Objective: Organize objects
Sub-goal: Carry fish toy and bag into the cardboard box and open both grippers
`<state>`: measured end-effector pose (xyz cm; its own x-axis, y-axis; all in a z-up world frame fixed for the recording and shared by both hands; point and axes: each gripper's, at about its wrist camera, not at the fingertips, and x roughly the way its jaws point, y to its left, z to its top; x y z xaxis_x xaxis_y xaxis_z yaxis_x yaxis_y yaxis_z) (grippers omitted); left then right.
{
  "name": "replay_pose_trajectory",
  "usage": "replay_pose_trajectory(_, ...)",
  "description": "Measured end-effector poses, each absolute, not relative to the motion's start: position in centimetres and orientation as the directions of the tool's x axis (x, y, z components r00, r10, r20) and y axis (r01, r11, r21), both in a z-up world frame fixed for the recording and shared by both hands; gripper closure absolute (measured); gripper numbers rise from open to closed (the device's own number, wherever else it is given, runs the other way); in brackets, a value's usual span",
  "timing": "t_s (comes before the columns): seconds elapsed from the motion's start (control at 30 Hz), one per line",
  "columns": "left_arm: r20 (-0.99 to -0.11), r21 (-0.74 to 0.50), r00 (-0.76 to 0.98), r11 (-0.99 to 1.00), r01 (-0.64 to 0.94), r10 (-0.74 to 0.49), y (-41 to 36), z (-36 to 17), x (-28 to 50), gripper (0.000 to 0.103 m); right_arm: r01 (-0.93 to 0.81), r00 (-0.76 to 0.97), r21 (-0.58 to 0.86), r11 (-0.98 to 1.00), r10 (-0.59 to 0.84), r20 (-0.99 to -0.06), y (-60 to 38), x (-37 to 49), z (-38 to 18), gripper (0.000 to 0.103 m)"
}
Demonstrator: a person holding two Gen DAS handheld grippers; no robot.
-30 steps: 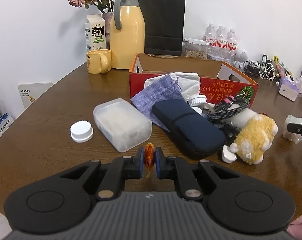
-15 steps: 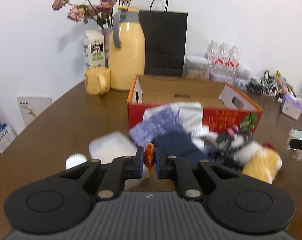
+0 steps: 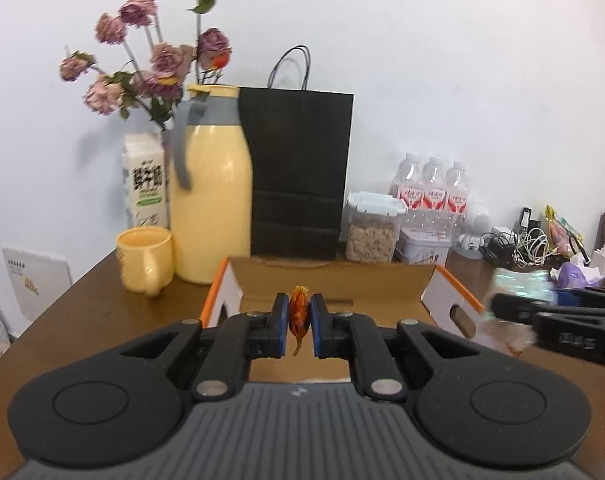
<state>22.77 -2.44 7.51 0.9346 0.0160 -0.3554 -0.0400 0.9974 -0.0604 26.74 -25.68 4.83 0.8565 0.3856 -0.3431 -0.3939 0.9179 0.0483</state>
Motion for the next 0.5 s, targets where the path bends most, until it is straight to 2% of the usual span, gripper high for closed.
replay_pose_trajectory(0.23,-0.429,-0.078,0.902,0.993,-0.087,0.045,-3.5,5.3,29.0,0.091,-0.359,0.834,0.090,0.929,0.363,-0.415,-21.9,33.2,3.3,0.062)
replay_pose_trajectory(0.33,-0.478,-0.056,0.874,0.990,-0.131,0.089,-4.0,3.3,31.3,0.091,-0.334,0.827,0.045,0.942,0.316,-0.465,-20.6,34.8,1.4,0.064)
replay_pose_trajectory(0.5,-0.522,-0.039,0.850,0.994,-0.102,0.067,-3.8,1.5,32.0,0.091,-0.351,0.789,0.043,0.935,0.320,-0.524,-20.0,35.8,-0.5,0.064)
